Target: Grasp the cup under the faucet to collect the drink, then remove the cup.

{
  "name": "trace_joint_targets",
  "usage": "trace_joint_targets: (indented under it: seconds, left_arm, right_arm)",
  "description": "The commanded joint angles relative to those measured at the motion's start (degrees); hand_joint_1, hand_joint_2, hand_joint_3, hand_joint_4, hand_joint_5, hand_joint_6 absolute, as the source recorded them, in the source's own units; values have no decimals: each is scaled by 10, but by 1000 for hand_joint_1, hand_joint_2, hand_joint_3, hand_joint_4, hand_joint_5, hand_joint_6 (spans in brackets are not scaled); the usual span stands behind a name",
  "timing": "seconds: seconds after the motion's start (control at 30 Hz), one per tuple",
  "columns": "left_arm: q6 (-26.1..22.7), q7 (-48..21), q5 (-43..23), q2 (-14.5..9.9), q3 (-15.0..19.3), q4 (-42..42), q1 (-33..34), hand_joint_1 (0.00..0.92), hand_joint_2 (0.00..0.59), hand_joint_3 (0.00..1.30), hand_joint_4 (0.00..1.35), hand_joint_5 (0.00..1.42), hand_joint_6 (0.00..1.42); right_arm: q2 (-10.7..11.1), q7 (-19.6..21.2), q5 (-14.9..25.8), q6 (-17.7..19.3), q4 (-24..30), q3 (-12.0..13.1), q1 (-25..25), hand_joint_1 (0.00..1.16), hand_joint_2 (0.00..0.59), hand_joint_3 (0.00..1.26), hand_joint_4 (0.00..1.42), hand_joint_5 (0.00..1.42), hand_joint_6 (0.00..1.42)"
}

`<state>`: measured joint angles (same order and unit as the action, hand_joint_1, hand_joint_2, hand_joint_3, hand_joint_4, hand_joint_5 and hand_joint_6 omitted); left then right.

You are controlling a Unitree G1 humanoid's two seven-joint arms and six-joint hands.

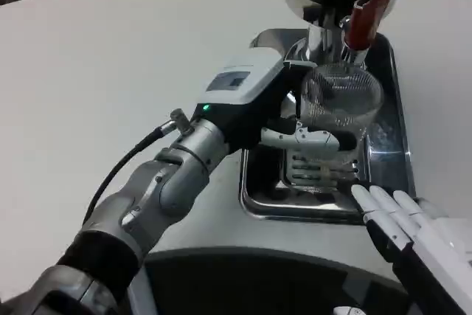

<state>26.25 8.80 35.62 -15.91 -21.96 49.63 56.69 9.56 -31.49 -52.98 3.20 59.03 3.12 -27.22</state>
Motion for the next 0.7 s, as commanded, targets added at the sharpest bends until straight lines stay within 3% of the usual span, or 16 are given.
trace_joint_targets:
  seconds: [0.03,0.13,0.47,0.6,0.7]
  left_arm:
    - [-2,-10,3,-4,-7,6,-5,262,74,793,779,1119,1408]
    - [-2,-9,4,-5,-7,4,-6,222,82,772,674,1039,1376]
    - [-2,-11,5,-11,-8,1,-5,203,91,769,647,1005,1327]
    - [3,-9,3,-12,-7,0,-6,184,85,706,581,910,1244]
    - [7,-5,2,-14,-5,-4,-7,164,83,578,467,773,1171]
  right_arm:
    - [0,-6,4,-6,10,-2,-2,292,402,0,0,0,0]
    - [1,-6,5,-7,10,-3,-1,292,401,0,0,0,0]
    - [7,-5,15,-16,7,-1,5,292,405,1,0,0,0]
    - [9,-6,16,-18,6,-2,8,292,405,2,0,0,0]
    - [9,-8,15,-22,4,-5,14,292,405,2,0,0,0]
